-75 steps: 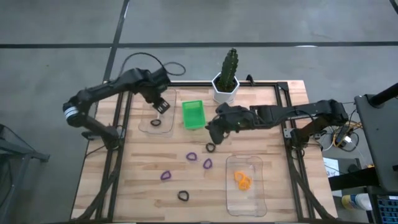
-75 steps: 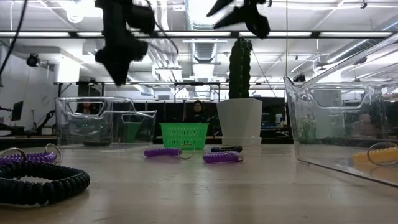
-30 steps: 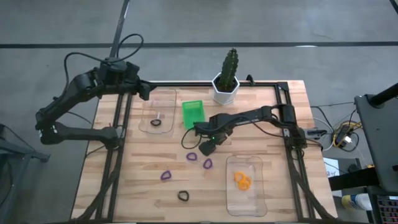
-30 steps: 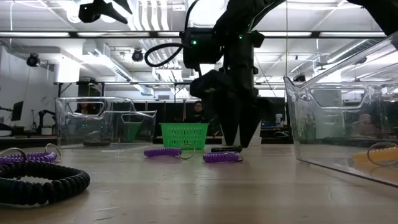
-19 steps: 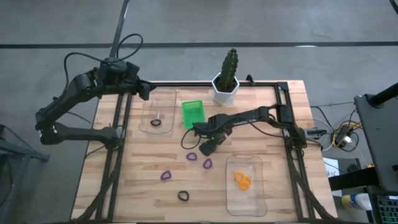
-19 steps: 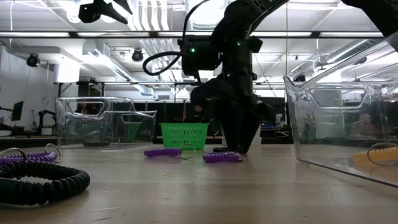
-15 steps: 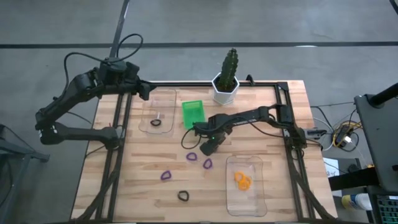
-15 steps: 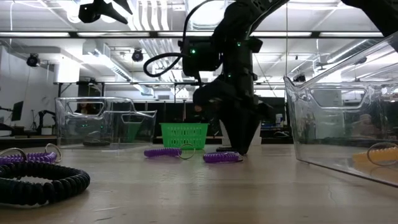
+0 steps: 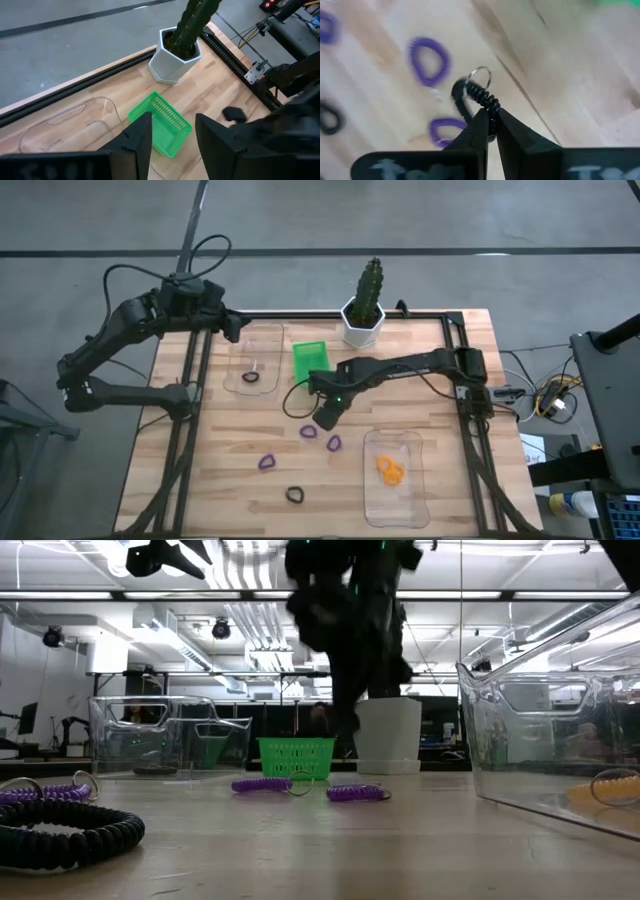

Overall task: Sort spring keychains
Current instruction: Put the top black spring keychain into the top transparent bin

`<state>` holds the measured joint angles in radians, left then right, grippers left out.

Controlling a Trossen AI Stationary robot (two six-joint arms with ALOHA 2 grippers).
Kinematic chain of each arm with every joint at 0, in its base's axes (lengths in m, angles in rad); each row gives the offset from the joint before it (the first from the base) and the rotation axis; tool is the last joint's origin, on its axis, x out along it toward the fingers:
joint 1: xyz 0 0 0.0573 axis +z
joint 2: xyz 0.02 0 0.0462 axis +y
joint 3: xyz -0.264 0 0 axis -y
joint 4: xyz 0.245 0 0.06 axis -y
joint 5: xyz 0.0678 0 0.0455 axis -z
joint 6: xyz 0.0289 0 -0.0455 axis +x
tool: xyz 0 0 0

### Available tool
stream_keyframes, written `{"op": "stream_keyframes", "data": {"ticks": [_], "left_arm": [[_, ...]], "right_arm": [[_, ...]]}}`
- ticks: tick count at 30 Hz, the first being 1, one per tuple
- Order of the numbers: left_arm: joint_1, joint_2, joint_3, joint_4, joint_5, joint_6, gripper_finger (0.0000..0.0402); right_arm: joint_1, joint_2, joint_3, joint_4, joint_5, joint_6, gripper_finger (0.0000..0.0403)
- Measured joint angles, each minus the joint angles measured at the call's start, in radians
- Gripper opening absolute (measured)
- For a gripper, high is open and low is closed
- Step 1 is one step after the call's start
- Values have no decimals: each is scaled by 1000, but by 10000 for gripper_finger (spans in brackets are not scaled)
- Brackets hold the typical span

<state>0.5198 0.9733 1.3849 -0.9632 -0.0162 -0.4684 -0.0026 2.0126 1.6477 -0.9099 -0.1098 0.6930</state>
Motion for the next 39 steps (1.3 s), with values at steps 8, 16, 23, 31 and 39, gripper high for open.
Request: {"op": "stream_keyframes", "data": {"ticks": [8, 16, 23, 31, 39], "left_arm": [[0, 6, 0, -6, 13, -2, 142], [-1, 23, -1, 63, 185, -18, 142], [-14, 50, -2, 255, 375, -80, 142], [-46, 101, -2, 354, 374, -87, 142], [-105, 175, -2, 402, 374, -77, 142]], "right_arm": [[12, -114, 123, 4, 203, 0, 18], [-5, -165, 273, -12, 461, -71, 18], [-40, -155, 413, 8, 480, -124, 18], [-52, -152, 498, 22, 480, -145, 18], [-62, -152, 525, 53, 477, -154, 18]]}}
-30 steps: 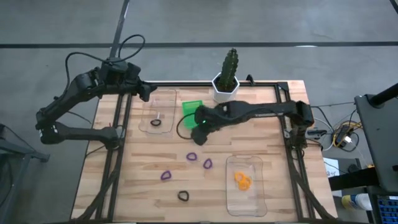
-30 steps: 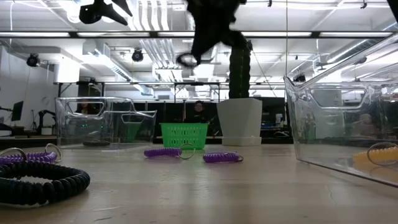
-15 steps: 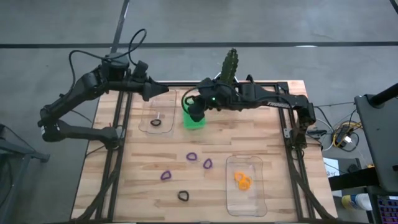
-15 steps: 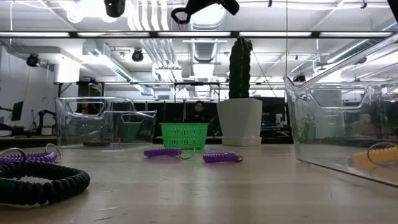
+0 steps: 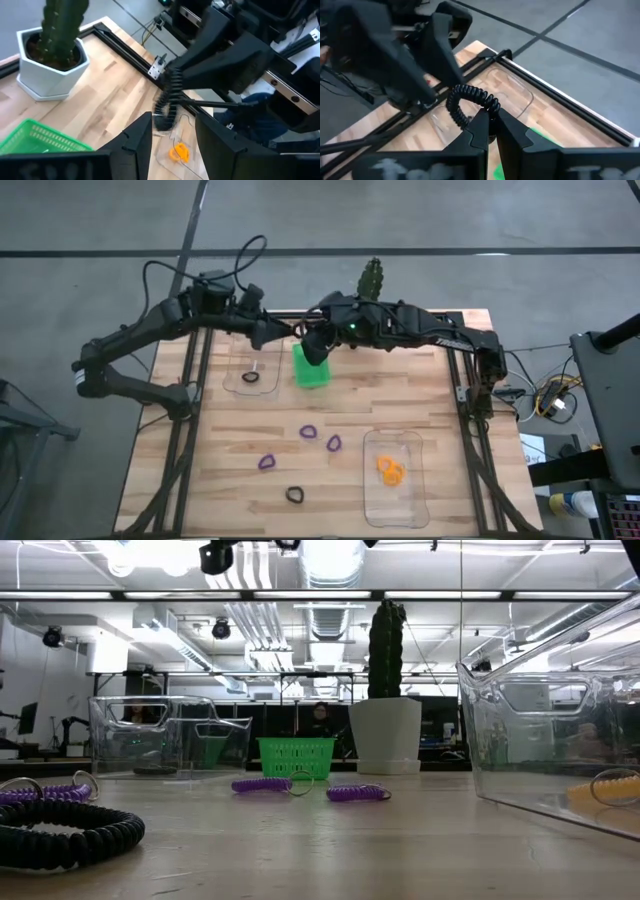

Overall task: Sort spring keychains
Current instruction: Put the top black spring keychain into the top transparent bin

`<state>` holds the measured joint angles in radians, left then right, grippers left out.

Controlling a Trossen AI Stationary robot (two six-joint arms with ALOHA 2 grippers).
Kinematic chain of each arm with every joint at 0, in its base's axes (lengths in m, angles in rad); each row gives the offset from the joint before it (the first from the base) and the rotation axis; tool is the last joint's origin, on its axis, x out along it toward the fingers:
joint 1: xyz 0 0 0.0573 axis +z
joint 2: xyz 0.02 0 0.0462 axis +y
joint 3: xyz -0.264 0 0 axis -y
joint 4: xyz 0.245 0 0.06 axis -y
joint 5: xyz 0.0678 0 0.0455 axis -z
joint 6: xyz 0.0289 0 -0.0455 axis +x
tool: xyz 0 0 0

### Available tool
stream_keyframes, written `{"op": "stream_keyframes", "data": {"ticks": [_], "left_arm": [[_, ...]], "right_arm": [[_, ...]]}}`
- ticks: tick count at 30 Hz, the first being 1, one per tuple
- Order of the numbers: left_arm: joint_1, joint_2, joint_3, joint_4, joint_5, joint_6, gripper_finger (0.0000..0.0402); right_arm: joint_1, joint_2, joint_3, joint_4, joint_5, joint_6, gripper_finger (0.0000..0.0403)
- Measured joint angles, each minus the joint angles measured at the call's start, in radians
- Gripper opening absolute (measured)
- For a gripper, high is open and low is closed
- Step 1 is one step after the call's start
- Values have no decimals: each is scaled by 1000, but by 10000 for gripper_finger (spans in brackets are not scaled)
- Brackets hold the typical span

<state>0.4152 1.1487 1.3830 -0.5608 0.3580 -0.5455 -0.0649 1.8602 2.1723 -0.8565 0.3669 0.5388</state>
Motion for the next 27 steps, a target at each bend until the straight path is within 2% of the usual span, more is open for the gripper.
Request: {"op": "stream_keyframes", "data": {"ticks": [10, 16, 19, 25, 27], "left_arm": [[-12, 42, 0, 35, -8, 1, 142], [-13, 47, 0, 34, -8, 2, 137], [-13, 45, 0, 33, -19, 0, 111], [-12, 38, 0, 33, -73, -24, 24], [-12, 38, 0, 33, -74, -24, 14]], "right_arm": [[-1, 1, -2, 5, -10, 4, 18], [-1, 0, -2, 24, -54, 11, 18], [-1, 0, -2, 25, -55, 11, 18], [-2, 1, -2, 26, -54, 11, 20], [-1, 1, -2, 28, -53, 11, 25]]}}
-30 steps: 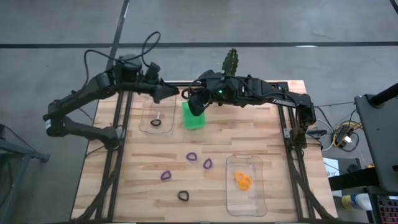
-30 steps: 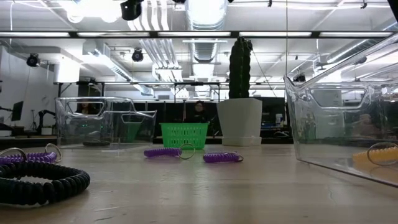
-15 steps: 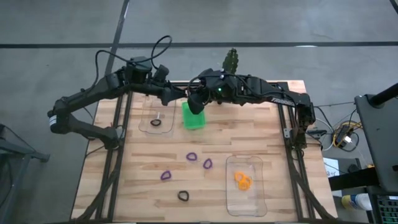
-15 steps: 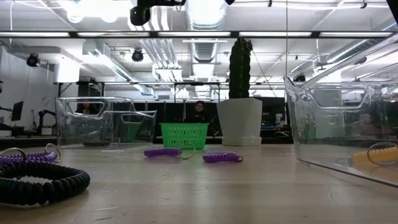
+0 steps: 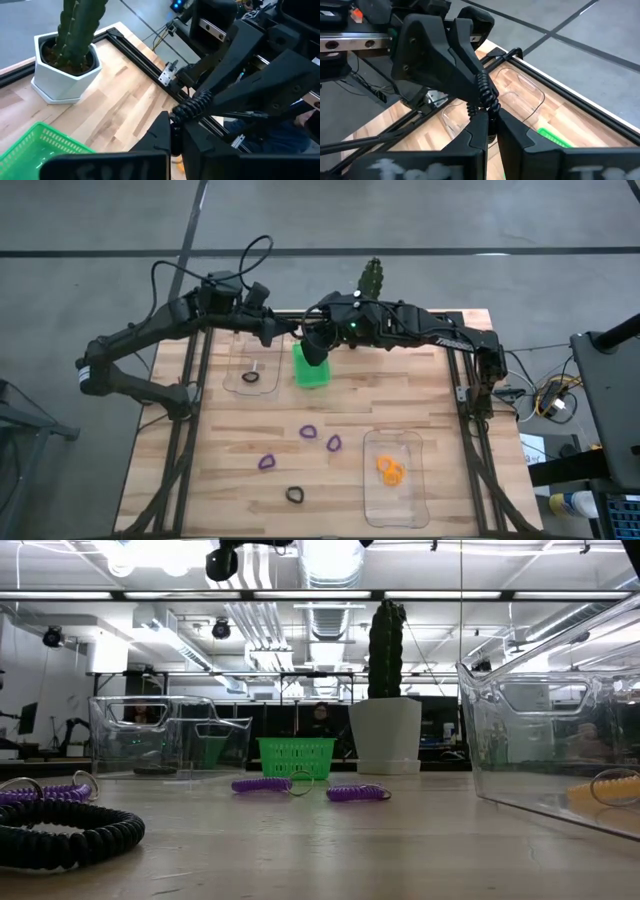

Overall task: Sort spring keychains
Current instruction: Put the top black spring keychain into the top transparent bin

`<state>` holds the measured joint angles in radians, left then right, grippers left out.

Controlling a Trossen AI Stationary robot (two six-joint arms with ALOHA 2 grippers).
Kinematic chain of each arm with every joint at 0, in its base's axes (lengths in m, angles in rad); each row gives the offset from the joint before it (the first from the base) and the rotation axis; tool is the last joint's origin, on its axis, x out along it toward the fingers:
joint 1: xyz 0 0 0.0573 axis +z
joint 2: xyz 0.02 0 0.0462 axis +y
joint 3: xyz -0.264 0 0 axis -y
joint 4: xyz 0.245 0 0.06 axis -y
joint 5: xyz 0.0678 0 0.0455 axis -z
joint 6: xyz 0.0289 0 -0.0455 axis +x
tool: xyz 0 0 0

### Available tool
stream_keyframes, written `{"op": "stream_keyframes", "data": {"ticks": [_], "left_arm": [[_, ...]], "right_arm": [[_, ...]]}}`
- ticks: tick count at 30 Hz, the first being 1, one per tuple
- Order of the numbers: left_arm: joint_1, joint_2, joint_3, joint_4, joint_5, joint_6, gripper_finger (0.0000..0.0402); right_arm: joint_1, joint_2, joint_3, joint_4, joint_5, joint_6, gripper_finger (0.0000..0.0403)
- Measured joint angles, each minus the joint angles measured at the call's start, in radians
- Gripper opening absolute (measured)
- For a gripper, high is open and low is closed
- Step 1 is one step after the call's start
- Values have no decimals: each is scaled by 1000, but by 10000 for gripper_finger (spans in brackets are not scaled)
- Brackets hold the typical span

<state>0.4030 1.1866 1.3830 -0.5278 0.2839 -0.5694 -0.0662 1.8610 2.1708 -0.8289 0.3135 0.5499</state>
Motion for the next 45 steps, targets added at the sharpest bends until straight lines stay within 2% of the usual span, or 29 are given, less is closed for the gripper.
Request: {"op": "stream_keyframes", "data": {"ticks": [5, 9, 11, 13, 16, 21, 24, 31, 38, 41, 45], "left_arm": [[0, -9, 0, -15, -28, 10, 19], [2, -23, 0, -79, -173, -6, 19], [3, -32, 0, -102, -204, 7, 19], [3, -40, 0, -133, -228, 50, 19], [2, -43, 0, -230, -340, 127, 19], [11, -42, -1, -435, -526, 161, 19], [11, -42, -19, -519, -581, 164, 19], [19, -41, -159, -542, -588, 150, 19], [45, -41, -314, -519, -526, 122, 19], [63, -41, -382, -492, -452, 127, 19], [75, -41, -473, -378, -350, 180, 19]], "right_arm": [[0, 0, 0, 8, 4, -8, 58], [-4, 0, -5, 7, 7, -11, 109], [-6, 0, -6, 6, 8, -11, 139], [-6, 0, -6, 6, 8, -12, 167], [-3, 0, -6, 6, 3, -27, 201], [9, 0, -7, 5, 3, -38, 228], [10, 0, -7, 5, 3, -39, 234], [14, 0, -7, 5, 0, -38, 229], [32, 0, -7, 5, 0, -38, 224], [42, 0, -7, 5, -7, -38, 223], [54, 0, -7, 5, -26, -38, 220]]}}
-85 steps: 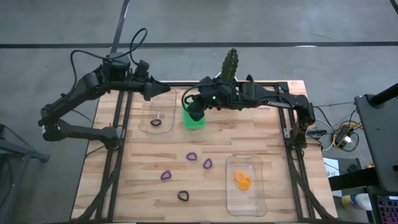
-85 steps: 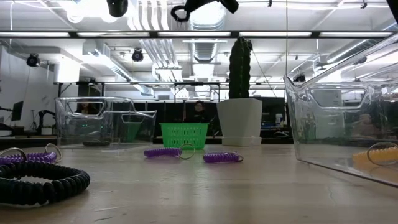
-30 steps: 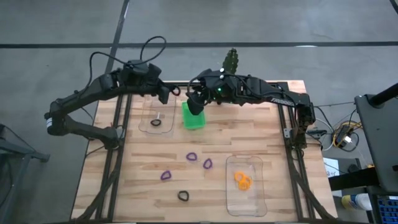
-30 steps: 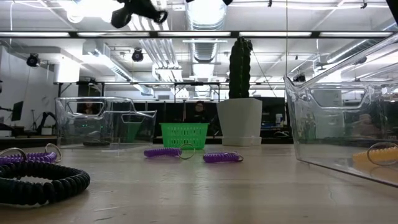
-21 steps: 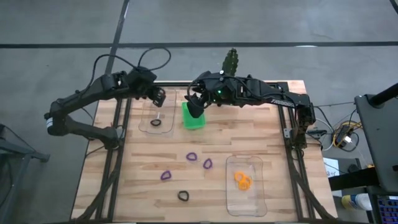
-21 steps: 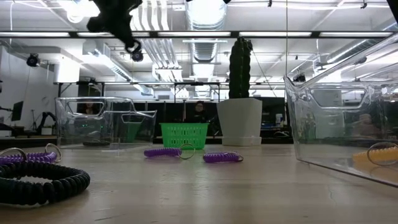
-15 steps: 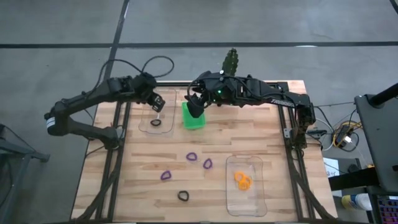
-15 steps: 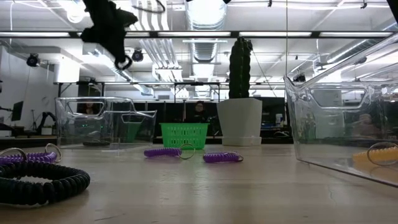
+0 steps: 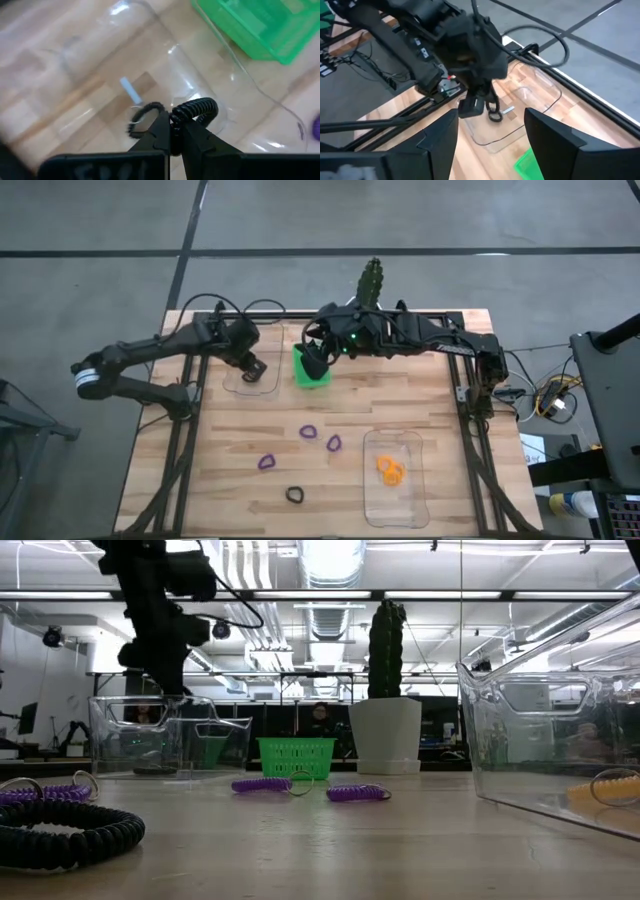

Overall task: Sort spring keychains
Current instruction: Put the top black spring keychain into the top transparent bin, then put the black spring keychain into the top transparent bin

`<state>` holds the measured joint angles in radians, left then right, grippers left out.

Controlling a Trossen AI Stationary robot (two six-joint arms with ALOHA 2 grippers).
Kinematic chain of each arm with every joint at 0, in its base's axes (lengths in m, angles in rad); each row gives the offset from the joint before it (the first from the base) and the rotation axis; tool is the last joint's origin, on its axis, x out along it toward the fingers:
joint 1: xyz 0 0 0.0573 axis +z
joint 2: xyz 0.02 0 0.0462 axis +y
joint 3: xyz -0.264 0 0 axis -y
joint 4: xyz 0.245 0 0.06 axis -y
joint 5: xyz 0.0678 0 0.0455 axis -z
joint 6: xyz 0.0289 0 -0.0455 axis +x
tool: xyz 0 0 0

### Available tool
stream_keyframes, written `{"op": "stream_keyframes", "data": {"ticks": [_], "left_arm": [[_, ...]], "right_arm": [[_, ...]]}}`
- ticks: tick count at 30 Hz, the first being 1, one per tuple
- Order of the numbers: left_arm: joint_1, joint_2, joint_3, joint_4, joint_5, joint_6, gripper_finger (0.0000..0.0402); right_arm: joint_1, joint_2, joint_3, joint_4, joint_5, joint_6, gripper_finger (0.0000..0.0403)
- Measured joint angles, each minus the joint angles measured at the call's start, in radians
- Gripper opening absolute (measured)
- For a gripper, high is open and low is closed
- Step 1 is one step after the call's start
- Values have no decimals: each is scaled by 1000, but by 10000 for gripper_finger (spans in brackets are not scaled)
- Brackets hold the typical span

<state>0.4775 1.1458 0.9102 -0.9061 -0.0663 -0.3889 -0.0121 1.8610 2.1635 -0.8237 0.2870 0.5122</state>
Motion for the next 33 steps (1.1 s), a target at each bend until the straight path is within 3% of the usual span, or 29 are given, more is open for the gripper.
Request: {"op": "stream_keyframes", "data": {"ticks": [11, 22, 33], "left_arm": [[35, 18, -49, 67, 1, -10, 19], [94, 165, -49, 68, -12, -26, 23], [104, 192, 26, 60, 13, -22, 146]], "right_arm": [[15, 0, 0, 1, 1, 1, 219], [21, 0, 0, 1, 2, 0, 219], [28, 0, 0, -14, 1, 0, 219]]}}
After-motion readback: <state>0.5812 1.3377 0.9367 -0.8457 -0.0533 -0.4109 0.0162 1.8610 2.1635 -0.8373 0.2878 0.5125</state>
